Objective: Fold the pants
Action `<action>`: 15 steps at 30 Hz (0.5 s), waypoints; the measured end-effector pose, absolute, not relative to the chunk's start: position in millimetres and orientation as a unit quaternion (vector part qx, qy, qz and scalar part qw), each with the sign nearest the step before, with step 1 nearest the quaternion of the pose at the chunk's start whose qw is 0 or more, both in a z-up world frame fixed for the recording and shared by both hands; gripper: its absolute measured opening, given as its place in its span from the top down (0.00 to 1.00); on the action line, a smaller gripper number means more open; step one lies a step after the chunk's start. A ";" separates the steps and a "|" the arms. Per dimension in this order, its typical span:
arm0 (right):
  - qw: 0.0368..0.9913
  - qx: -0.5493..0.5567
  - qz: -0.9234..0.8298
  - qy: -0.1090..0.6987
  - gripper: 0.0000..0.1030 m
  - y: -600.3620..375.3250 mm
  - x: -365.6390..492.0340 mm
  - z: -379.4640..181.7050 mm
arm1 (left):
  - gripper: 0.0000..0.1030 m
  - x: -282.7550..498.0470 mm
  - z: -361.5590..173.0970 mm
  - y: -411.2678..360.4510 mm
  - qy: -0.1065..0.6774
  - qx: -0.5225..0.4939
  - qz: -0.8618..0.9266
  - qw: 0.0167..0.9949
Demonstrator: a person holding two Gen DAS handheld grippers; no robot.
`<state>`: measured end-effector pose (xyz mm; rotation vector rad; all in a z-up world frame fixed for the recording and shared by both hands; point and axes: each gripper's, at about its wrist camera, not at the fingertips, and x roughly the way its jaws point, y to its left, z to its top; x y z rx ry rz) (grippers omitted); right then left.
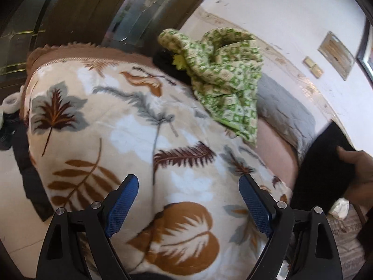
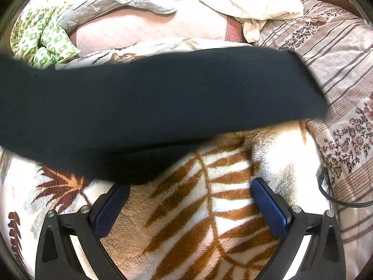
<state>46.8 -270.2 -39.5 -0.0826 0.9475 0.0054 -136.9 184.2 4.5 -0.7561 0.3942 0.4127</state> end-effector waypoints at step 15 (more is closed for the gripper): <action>0.889 -0.041 0.001 0.455 0.01 -270.5 48.3 -42.8 | 0.15 -112.8 -0.7 192.2 0.227 -0.388 0.184 0.874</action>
